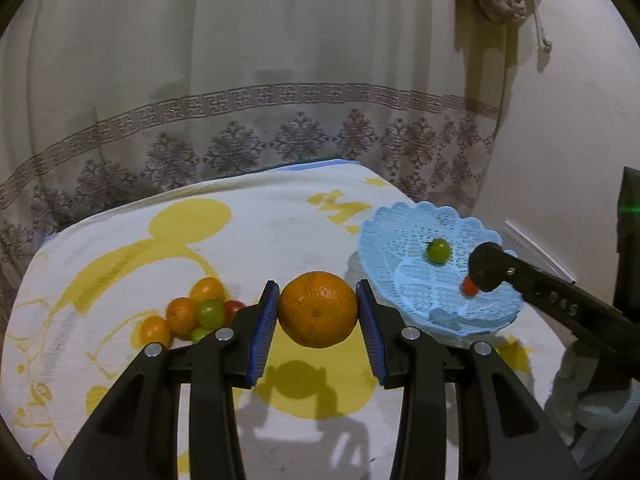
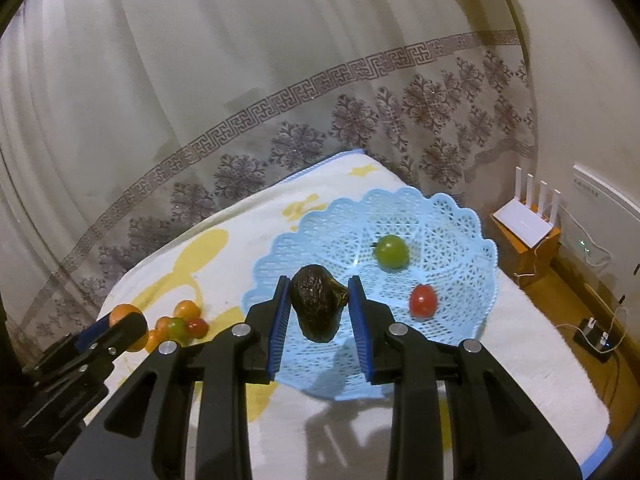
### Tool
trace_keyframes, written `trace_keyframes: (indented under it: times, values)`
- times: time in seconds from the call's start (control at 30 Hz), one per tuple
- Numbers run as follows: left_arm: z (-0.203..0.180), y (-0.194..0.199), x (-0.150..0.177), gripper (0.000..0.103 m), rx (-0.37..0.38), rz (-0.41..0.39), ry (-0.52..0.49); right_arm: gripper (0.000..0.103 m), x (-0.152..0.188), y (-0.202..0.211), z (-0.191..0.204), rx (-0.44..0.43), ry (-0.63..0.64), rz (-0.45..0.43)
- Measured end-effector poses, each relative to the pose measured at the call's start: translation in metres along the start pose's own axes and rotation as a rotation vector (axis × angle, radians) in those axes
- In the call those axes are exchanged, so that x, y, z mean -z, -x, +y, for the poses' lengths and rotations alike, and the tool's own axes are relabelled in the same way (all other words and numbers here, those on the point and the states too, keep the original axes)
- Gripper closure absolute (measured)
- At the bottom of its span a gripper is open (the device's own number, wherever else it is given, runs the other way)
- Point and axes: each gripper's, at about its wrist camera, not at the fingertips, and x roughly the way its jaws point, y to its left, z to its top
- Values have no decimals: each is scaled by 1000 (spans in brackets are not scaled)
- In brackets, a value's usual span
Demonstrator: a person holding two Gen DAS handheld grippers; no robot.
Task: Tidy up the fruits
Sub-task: 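Carry the dark brown fruit into the basket and open the right gripper while the left carries the orange, then lower the orange into the basket and open the left gripper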
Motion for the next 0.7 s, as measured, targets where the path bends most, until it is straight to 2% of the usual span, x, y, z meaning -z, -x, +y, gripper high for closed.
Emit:
trace_keyframes:
  times: [0.4,0.47,0.53,0.67,0.7]
  values:
    - [-43,-29,-9,63,99,44,-27,71,-4,2,-28,7,-50,-9]
    - [-49,-34,-10,63,113,55,-30,67,-4,4,-31,2,-60,-15]
    - [-55,-40,-11,63,126,68,-31,55,-5,8,-35,3,-74,-31]
    - [-61,-47,-12,62,148,90,-19,53,-11,16,-43,7,-100,-56]
    - [-62,-49,-12,62,154,97,-13,47,-12,20,-45,9,-110,-68]
